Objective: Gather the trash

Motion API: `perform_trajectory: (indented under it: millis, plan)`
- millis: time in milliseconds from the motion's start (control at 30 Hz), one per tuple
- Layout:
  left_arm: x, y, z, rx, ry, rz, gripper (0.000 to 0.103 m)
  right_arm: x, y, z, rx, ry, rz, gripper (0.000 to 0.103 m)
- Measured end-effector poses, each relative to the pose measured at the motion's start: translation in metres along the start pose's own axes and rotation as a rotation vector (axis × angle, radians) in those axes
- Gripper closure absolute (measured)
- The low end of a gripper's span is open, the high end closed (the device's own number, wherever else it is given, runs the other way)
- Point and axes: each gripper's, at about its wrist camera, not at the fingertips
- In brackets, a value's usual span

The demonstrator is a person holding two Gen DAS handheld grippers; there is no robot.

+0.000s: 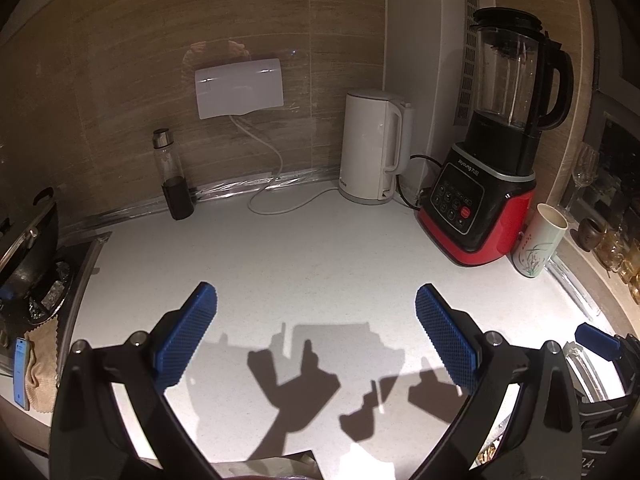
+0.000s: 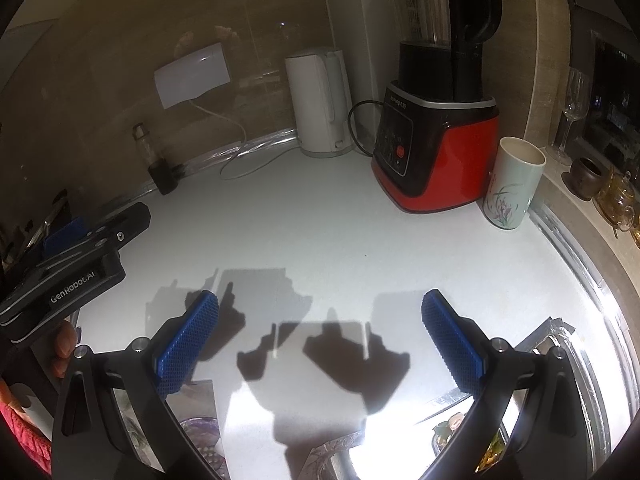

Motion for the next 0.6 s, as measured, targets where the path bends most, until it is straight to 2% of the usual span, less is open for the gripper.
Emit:
perform_trajectory:
  millis: [400,600]
  plan:
    - [0.002,0.0009,0.003,0.023,-0.022,-0.022,0.008,-0.0002,-0.0007,-0.002,-0.001,0.002,0.001,0.002]
    - [0.0025,0.0009,0.0004,-0.002,-0.035,-0.023,0.008,-0.0006,-0.0016,-0.0039,-0.002,0.001,0.001,0.002]
Point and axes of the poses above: each gripper's, at about its wrist camera, not at the fingertips, and x roughly the way its jaws point, z to its right, y to its top, and after that the axes turned 11 degrees about -z, right-handed
